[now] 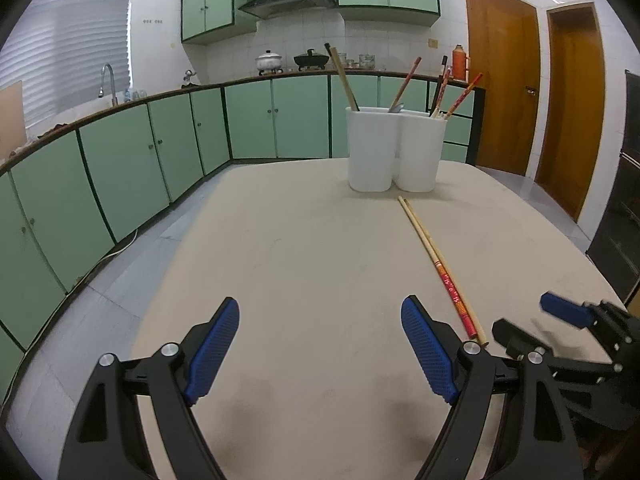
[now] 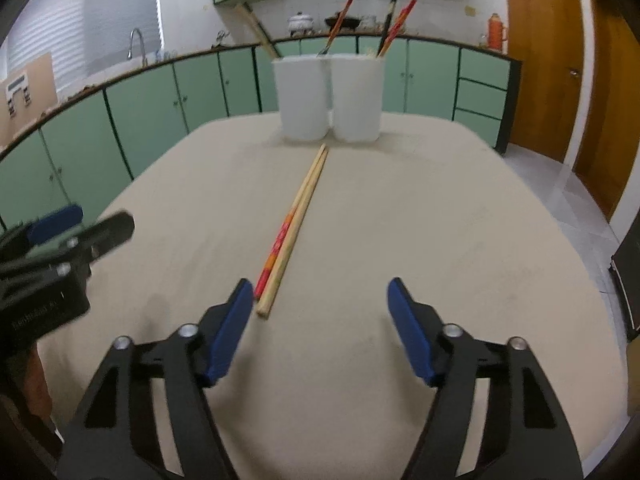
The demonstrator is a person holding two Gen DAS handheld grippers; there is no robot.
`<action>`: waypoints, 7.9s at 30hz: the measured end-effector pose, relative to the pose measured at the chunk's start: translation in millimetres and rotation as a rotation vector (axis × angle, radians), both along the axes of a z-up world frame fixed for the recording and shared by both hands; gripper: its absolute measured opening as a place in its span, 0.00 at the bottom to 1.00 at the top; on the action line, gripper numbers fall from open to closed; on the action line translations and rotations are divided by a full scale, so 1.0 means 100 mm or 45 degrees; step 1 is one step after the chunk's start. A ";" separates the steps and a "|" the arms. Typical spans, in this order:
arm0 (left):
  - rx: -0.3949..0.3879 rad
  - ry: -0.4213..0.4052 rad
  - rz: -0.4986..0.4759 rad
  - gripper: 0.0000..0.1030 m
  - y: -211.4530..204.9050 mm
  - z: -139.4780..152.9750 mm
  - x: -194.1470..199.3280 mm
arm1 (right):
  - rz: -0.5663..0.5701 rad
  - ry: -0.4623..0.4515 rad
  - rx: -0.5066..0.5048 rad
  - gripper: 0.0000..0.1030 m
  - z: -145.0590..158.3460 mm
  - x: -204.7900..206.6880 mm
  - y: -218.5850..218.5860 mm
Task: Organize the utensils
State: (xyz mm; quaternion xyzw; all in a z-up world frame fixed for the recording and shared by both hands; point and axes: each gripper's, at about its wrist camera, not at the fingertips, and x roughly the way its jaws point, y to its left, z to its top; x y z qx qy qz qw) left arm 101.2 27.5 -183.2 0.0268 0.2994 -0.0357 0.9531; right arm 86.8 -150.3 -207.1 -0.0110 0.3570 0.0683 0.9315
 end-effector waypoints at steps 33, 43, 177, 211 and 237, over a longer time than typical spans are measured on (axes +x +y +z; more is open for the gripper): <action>-0.014 -0.019 -0.031 0.79 -0.01 0.01 0.01 | 0.065 0.075 0.102 0.19 -0.06 0.09 -0.15; -0.023 -0.006 -0.056 0.79 -0.09 0.02 0.05 | 0.063 0.090 0.144 0.07 -0.07 0.13 -0.21; -0.111 -0.200 -0.144 0.35 -0.59 1.61 2.47 | 0.091 -0.441 0.195 0.38 2.24 2.45 -0.96; -0.098 -0.301 -0.109 0.94 -0.44 1.94 0.23 | 0.063 -0.401 0.180 0.95 2.18 0.18 -1.00; -0.114 -0.394 -0.094 0.94 -0.37 2.13 -0.40 | 0.148 -0.478 0.141 0.95 2.49 -0.34 -0.75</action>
